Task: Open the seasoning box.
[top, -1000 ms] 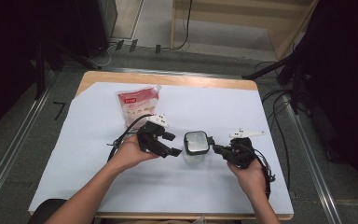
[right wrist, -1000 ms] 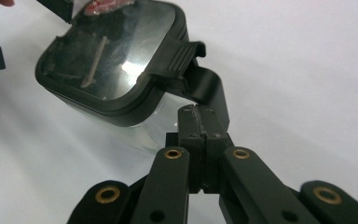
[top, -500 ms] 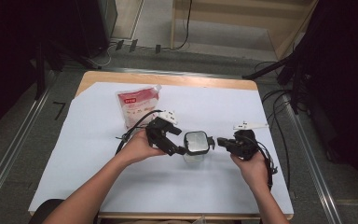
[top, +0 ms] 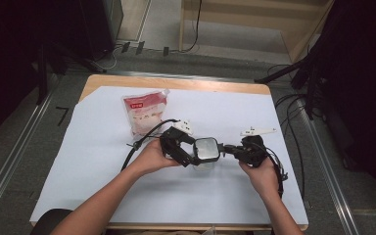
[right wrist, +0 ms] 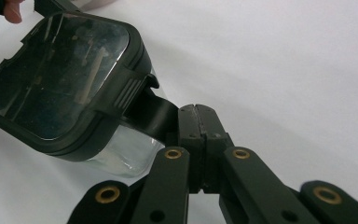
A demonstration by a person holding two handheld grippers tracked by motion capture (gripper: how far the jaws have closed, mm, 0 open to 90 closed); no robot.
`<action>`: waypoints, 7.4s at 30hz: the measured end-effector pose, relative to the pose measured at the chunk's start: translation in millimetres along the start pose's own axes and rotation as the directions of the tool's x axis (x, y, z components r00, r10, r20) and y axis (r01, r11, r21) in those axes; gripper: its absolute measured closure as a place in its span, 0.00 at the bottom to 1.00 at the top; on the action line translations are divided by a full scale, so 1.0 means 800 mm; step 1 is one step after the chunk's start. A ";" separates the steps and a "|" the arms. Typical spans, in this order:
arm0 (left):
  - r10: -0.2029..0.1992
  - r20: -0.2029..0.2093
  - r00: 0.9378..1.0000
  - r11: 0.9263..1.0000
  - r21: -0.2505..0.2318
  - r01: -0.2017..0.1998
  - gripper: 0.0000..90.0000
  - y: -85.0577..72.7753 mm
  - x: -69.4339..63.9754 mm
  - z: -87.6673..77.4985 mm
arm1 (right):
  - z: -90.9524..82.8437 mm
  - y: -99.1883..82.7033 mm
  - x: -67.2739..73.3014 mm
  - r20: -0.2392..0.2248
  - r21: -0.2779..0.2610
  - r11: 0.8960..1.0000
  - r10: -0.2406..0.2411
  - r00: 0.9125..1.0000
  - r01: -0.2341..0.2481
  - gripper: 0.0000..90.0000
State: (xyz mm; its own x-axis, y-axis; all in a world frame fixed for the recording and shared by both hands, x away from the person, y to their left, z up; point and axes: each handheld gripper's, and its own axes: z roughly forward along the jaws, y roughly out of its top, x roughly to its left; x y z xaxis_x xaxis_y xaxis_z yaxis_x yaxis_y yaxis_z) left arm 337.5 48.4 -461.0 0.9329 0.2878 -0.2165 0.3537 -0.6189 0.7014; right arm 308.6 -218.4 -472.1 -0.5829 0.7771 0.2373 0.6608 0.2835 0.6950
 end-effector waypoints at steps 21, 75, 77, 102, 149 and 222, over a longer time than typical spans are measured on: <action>0.044 -0.062 0.997 0.999 0.003 -0.044 0.18 0.001 -0.010 0.012 | 0.003 -0.002 -0.002 -0.004 -0.005 1.000 0.024 1.000 -0.024 1.00; 0.081 -0.113 0.990 0.996 0.034 -0.078 0.20 0.032 -0.025 -0.001 | 0.003 -0.003 0.002 -0.009 0.004 1.000 0.023 1.000 -0.023 1.00; 0.078 -0.110 0.991 0.997 0.018 -0.077 0.20 0.029 -0.024 -0.001 | 0.003 -0.003 0.001 -0.010 0.004 1.000 0.024 1.000 -0.024 1.00; 0.110 -0.128 0.986 0.994 0.037 -0.106 0.20 0.014 -0.024 0.009 | 0.003 -0.004 0.002 -0.012 0.006 1.000 0.026 1.000 -0.026 1.00; 0.131 -0.073 0.989 0.991 -0.012 -0.132 0.21 0.084 -0.032 -0.001 | 0.003 -0.008 0.003 -0.041 0.007 0.999 0.034 0.999 -0.034 1.00; -0.021 -0.011 1.000 0.999 -0.025 0.021 0.49 0.055 -0.016 -0.067 | -0.045 -0.042 0.081 -0.191 -0.035 0.998 -0.064 0.980 0.058 0.70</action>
State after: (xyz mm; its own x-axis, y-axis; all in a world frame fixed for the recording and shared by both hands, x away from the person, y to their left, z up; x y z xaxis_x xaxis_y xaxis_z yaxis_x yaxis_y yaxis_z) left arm 337.7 56.4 -391.1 0.9244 0.3087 -0.2241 0.3714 -0.5943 0.7133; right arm 231.9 -198.1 -455.2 -0.7034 0.6361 0.3174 0.6089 0.3087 0.7307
